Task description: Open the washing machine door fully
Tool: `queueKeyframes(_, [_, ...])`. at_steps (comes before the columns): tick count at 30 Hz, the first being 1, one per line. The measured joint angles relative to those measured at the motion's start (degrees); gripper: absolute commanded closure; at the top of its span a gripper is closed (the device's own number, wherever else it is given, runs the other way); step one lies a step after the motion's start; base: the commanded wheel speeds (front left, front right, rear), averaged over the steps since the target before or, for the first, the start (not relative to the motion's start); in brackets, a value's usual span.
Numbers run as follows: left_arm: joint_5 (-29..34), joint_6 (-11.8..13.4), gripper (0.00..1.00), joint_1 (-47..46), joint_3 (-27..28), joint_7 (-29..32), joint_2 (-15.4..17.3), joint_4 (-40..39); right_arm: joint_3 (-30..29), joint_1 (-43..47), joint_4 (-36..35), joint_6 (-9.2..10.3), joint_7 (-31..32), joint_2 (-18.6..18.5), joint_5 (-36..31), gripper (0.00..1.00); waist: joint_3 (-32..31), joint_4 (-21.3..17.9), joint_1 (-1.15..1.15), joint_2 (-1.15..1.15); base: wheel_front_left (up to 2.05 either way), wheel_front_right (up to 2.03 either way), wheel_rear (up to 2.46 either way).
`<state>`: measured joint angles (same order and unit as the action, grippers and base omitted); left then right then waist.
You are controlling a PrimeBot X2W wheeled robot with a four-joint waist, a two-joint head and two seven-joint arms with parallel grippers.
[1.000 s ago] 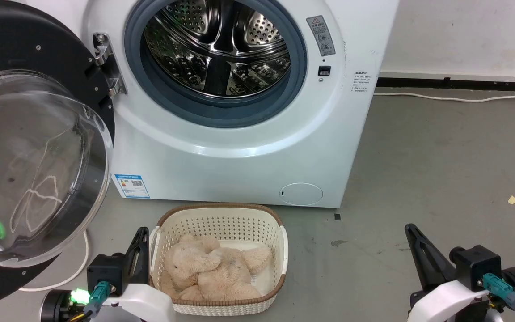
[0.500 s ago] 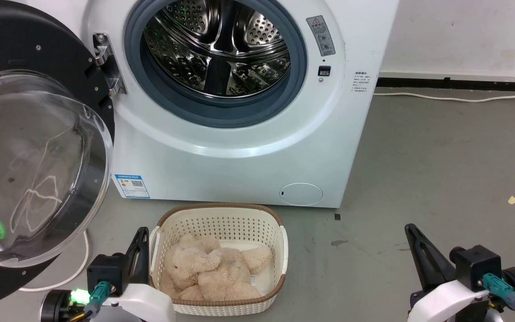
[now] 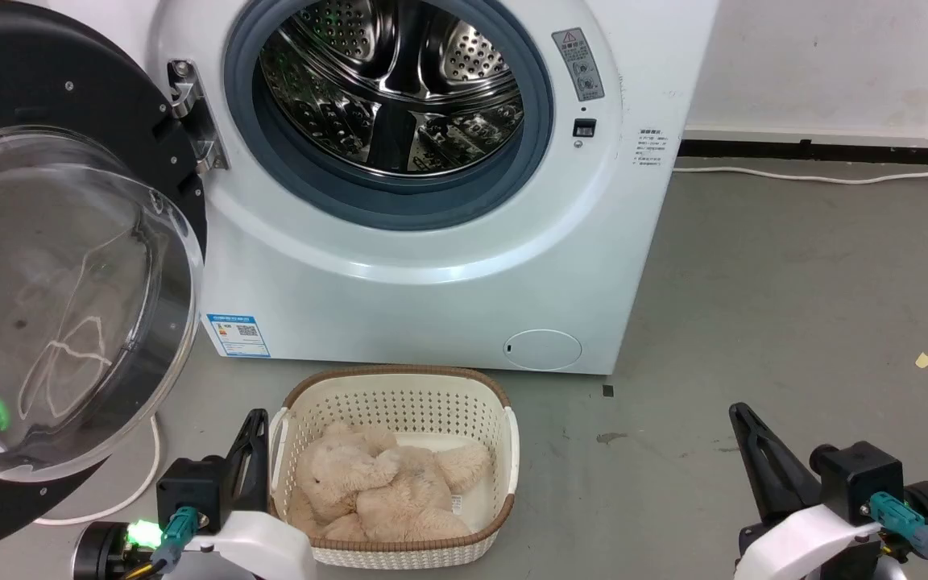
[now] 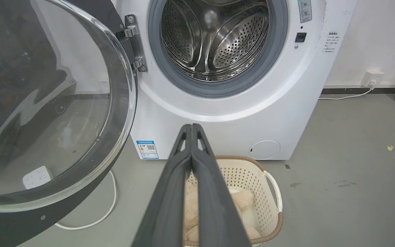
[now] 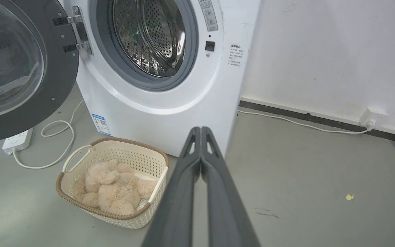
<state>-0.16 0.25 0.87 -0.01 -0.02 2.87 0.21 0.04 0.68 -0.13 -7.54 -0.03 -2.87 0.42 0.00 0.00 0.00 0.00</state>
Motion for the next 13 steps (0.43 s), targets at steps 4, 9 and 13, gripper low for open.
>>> queueKeyframes(4, [0.0, 0.0, 1.00, 0.0, 0.0, 0.0, 0.0, 0.0, 0.0, 0.0, 0.0, 0.00, 0.0, 0.0, 0.0, 1.00, 0.0, 0.0, 0.00, 0.00, 0.00, 0.00, 0.00])
queueKeyframes(9, [0.0, 0.0, 1.00, 0.0, 0.0, 0.0, 0.0, 0.0, 0.0, 0.0, 0.0, 0.00, 0.0, 0.0, -0.1, 1.00, 0.0, 0.0, 0.00, 0.00, 0.00, 0.00, 0.00])
queueKeyframes(13, [0.0, 0.0, 1.00, 0.0, 0.0, 0.0, 0.0, 0.0, 0.0, 0.0, 0.0, 0.00, 0.0, 0.0, -0.1, 1.00, 0.0, 0.0, 0.00, 0.00, 0.00, 0.00, 0.00])
